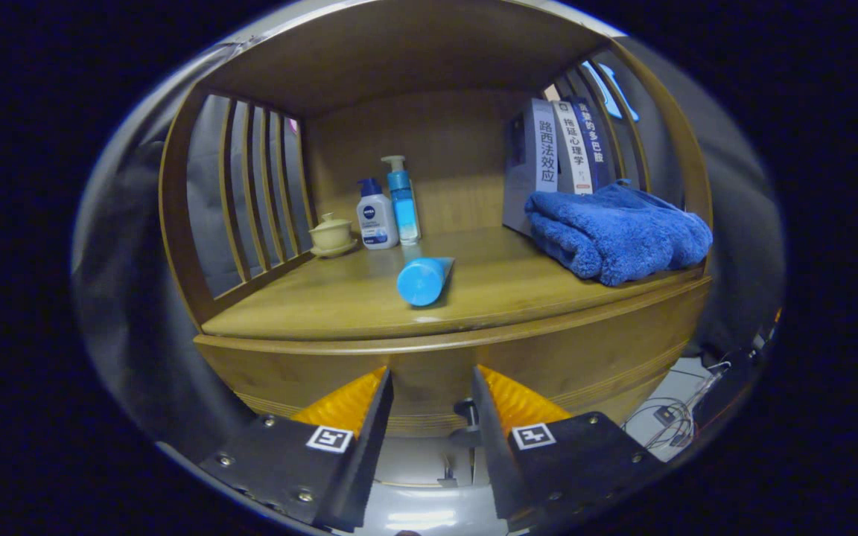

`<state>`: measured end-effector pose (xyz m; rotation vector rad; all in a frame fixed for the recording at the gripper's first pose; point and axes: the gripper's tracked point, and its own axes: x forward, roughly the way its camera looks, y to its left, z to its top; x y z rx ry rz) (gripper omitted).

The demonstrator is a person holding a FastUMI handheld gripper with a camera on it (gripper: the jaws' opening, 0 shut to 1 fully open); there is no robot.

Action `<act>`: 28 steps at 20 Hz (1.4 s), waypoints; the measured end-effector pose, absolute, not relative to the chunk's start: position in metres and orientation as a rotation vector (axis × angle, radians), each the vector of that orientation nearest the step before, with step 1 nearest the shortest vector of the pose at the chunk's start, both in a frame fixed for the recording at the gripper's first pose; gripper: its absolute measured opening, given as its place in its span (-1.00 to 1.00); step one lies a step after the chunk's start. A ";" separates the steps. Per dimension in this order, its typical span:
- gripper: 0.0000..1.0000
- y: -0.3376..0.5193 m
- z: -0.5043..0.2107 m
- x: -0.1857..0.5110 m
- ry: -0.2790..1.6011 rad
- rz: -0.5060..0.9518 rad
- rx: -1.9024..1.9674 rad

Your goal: Pull open the drawer, take out the items inside it, and place them on the countertop above the cabinet.

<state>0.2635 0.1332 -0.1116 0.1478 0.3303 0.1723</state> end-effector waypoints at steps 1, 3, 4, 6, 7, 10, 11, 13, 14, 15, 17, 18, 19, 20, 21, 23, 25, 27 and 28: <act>0.27 0.134 -0.113 0.263 0.338 0.176 0.146; 0.27 0.137 -0.114 0.261 0.363 0.205 0.116; 0.28 0.141 -0.116 0.259 0.384 0.227 0.102; 0.38 0.147 -0.115 0.251 0.409 0.264 0.087; 0.38 0.147 -0.114 0.245 0.419 0.270 0.081; 0.38 0.141 -0.115 0.222 0.463 0.288 0.052; 0.39 0.138 -0.116 0.214 0.482 0.294 0.030; 0.39 0.117 -0.115 0.198 0.503 0.272 -0.030; 0.39 0.108 -0.111 0.189 0.504 0.265 -0.053; 0.39 0.099 -0.109 0.181 0.505 0.255 -0.081; 0.37 0.074 -0.103 0.165 0.506 0.225 -0.142; 0.36 0.061 -0.099 0.158 0.500 0.211 -0.167; 0.35 0.049 -0.095 0.154 0.492 0.197 -0.182; 0.35 0.036 -0.091 0.150 0.481 0.181 -0.194; 0.34 0.023 -0.089 0.145 0.476 0.163 -0.203; 0.30 -0.006 -0.090 0.140 0.483 0.121 -0.218; 0.30 -0.028 -0.093 0.135 0.486 0.104 -0.231; 0.30 -0.046 -0.095 0.134 0.469 0.107 -0.231; 0.30 -0.055 -0.096 0.133 0.460 0.110 -0.231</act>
